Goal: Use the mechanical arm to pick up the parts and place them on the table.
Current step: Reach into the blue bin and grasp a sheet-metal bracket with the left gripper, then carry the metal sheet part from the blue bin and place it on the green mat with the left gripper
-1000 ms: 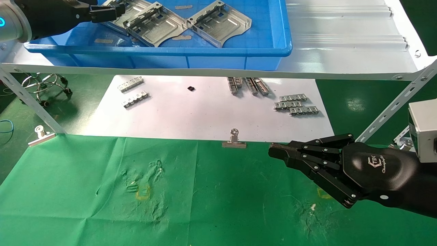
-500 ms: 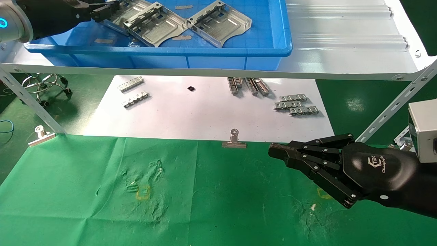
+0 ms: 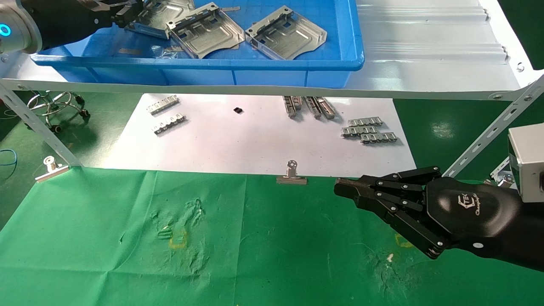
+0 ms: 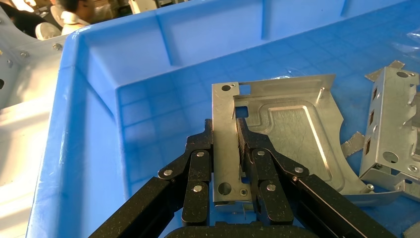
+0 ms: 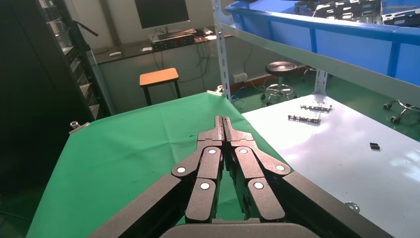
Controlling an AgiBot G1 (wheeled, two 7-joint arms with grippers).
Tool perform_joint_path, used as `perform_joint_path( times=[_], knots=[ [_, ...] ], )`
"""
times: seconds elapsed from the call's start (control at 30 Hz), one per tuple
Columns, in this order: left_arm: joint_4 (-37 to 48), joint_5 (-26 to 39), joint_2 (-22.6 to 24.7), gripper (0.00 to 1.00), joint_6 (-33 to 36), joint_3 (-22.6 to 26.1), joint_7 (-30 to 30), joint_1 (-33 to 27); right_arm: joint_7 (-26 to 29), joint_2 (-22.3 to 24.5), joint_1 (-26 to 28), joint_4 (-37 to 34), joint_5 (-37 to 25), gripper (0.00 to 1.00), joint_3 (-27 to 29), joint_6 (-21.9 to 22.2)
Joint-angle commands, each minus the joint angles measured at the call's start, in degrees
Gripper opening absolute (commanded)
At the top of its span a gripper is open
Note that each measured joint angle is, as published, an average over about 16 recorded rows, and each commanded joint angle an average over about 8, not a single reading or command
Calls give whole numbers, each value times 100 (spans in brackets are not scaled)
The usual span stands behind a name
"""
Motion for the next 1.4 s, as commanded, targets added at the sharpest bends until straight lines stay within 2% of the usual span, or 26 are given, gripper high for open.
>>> perform_joint_path(
  times=[0.03,0.43,0.63,0.97,1.27,1.4],
  knots=[
    [10,-4,4,0,-2,-3,22,-1,0,0,0,0,0,0,0,0],
    [-144,-171,-55,0,-136,-125,480,-35,0,0,0,0,0,0,0,0],
    [-176,-380,-155,0,239,-268,556,-92,0,0,0,0,0,0,0,0],
    [-346,-640,-543,0,1982,-416,755,-118,0,0,0,0,0,0,0,0],
    [-607,-719,-1007,0,4035,-415,1283,-25,0,0,0,0,0,0,0,0],
    [-742,-760,-1162,0,4652,-395,1543,66,0,0,0,0,0,0,0,0]
  ],
)
